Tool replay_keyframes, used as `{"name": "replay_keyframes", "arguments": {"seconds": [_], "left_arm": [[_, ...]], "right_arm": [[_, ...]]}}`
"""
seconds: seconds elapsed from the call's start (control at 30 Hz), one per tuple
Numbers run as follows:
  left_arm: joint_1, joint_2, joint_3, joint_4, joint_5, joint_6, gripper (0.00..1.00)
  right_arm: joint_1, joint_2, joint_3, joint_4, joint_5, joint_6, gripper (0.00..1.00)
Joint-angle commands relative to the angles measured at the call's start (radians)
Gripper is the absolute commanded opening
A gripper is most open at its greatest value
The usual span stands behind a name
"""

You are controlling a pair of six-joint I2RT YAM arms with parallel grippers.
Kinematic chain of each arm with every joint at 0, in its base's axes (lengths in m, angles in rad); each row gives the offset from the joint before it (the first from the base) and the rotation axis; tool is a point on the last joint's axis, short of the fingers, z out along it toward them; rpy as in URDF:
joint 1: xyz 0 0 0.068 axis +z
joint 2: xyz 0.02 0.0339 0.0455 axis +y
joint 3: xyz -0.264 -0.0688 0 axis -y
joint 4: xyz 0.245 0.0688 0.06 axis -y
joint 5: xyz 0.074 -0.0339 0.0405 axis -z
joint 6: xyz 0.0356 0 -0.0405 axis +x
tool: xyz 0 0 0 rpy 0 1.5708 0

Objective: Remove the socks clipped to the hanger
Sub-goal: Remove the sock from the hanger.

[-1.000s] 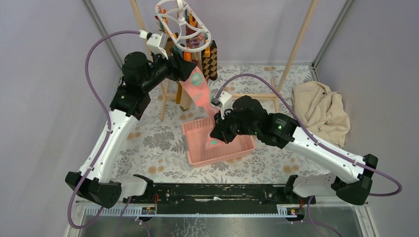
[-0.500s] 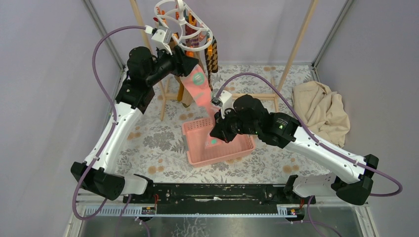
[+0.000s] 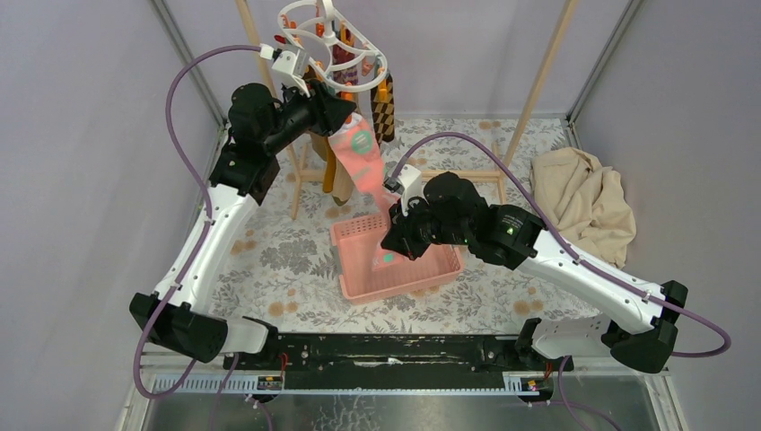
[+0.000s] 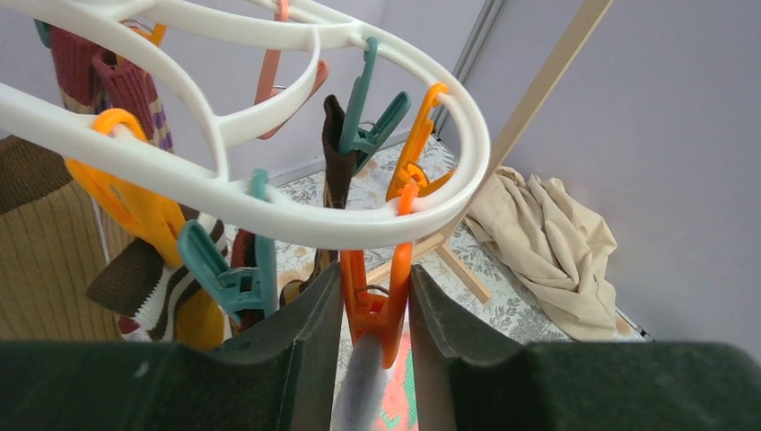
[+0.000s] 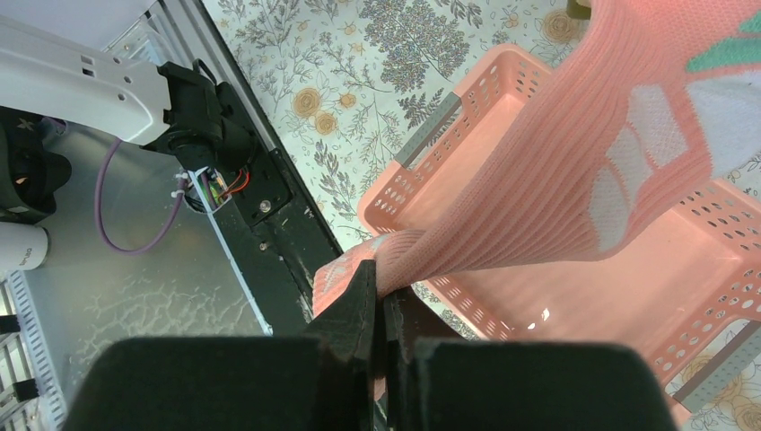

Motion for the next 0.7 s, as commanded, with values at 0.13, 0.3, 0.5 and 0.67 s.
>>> {"name": "replay_keyframes", "arguments": {"seconds": [0.13, 0.3, 0.5, 0.67], "left_arm": [[0.012, 0.012, 0.026, 0.085, 0.020, -0.024, 0.12], [0.019, 0.001, 0.007, 0.104, 0.012, -0.037, 0.00], [0.027, 0.001, -0.002, 0.116, 0.017, -0.047, 0.25], [0.031, -0.001, -0.026, 0.151, 0.027, -0.073, 0.47]], "right_arm": [[0.009, -0.005, -0.013, 0.026, -0.009, -0.018, 0.00], [0.009, 0.007, -0.029, 0.034, -0.009, -0.020, 0.00], [0.009, 0.013, -0.036, 0.039, -0.018, -0.019, 0.00], [0.009, 0.012, -0.037, 0.042, -0.017, -0.016, 0.00]]}}
